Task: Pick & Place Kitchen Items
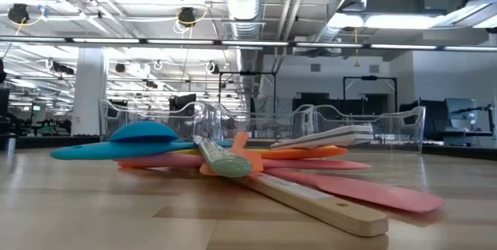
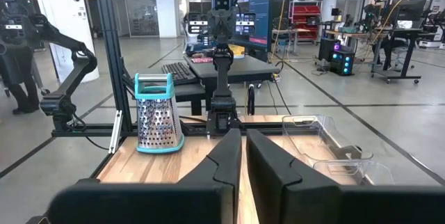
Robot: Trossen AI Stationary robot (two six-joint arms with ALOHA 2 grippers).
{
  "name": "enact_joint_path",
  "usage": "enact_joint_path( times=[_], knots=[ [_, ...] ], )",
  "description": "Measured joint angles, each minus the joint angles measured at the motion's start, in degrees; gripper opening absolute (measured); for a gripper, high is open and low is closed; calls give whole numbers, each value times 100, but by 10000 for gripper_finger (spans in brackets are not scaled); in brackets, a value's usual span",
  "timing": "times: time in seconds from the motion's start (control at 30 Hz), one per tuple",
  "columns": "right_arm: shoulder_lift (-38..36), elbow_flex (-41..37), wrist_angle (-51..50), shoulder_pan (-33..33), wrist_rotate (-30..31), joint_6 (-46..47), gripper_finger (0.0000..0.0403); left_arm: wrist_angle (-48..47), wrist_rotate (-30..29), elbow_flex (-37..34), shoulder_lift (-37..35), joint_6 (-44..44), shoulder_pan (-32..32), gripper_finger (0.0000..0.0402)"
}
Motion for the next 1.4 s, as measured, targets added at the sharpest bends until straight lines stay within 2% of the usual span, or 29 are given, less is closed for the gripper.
enact_joint_path(
  times=[1.4],
  knots=[
    [0,0,0,1,0,1,22,167,-1,0,1,-1,0,8]
  ],
)
